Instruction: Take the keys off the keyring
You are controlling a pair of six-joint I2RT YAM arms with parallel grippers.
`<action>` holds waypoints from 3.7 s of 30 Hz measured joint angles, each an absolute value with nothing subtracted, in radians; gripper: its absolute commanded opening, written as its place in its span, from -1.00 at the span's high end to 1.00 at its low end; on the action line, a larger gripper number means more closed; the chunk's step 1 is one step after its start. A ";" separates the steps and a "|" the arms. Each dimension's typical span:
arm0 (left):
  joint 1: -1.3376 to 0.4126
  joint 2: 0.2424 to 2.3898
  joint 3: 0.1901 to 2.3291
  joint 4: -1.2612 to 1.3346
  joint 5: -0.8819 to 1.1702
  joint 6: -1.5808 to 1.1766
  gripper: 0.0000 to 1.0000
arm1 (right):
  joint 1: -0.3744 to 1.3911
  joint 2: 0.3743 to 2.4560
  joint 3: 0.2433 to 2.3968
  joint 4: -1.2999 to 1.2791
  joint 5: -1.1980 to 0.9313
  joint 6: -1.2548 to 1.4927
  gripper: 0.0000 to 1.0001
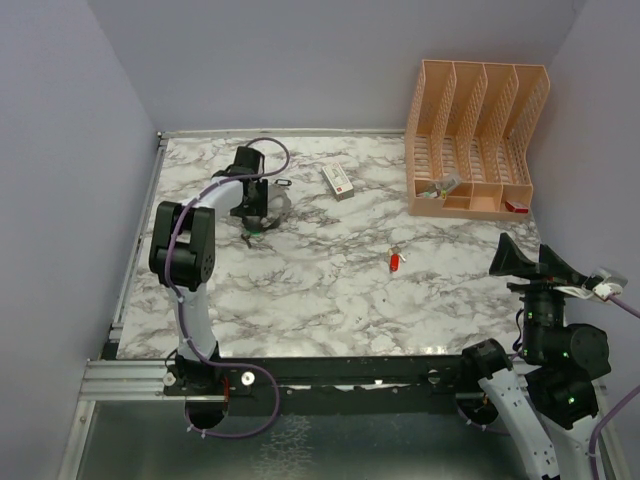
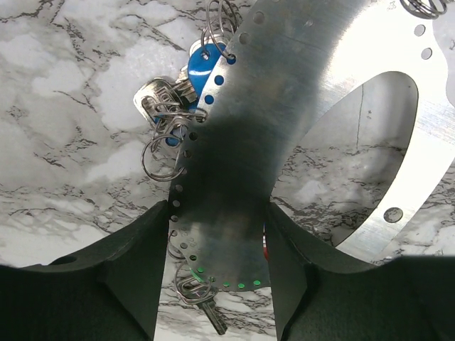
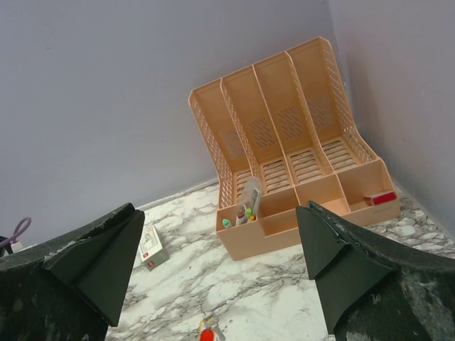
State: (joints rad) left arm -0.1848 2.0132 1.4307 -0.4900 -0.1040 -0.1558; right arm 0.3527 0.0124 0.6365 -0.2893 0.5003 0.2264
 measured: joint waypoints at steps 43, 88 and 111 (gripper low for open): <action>-0.381 1.438 0.865 -0.282 0.174 -0.426 0.47 | 0.354 0.675 0.582 -0.213 -0.246 0.580 -0.99; -0.502 1.699 1.013 -0.505 -0.232 -0.347 -0.36 | 0.355 0.828 0.523 -0.058 -0.305 0.538 -1.00; -0.490 1.652 0.914 -0.262 -0.027 -0.427 0.30 | 0.354 0.931 0.475 0.054 -0.396 0.577 -1.00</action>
